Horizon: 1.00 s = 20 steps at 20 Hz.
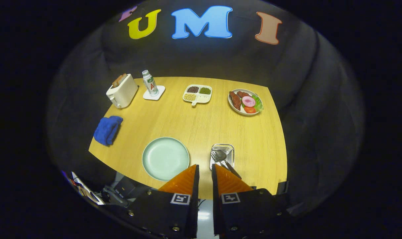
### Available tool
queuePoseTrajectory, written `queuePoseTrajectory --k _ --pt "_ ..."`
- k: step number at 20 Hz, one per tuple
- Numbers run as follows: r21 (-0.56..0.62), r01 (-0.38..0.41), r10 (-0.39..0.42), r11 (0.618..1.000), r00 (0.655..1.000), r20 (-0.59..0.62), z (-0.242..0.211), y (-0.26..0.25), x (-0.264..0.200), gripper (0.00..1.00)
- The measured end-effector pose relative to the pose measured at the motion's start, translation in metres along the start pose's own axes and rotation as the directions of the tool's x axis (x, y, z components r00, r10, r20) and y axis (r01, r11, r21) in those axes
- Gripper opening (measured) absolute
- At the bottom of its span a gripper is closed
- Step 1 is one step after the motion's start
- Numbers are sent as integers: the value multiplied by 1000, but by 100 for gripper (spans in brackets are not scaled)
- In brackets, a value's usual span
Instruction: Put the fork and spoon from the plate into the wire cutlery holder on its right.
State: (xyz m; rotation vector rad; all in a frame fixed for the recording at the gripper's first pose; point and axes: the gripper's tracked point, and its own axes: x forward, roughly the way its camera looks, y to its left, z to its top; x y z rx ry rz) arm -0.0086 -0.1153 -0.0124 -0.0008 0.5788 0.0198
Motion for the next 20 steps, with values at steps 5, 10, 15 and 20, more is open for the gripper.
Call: queuePoseTrajectory --k 5,10,15,20 --pt "40 45 -52 998 979 198 3 23 -11 20" --pt "-1 58 -50 998 864 501 33 66 -41 20" --pt "2 12 -11 1000 786 618 46 95 -53 21" --pt "29 92 -85 995 694 715 65 102 -66 44"
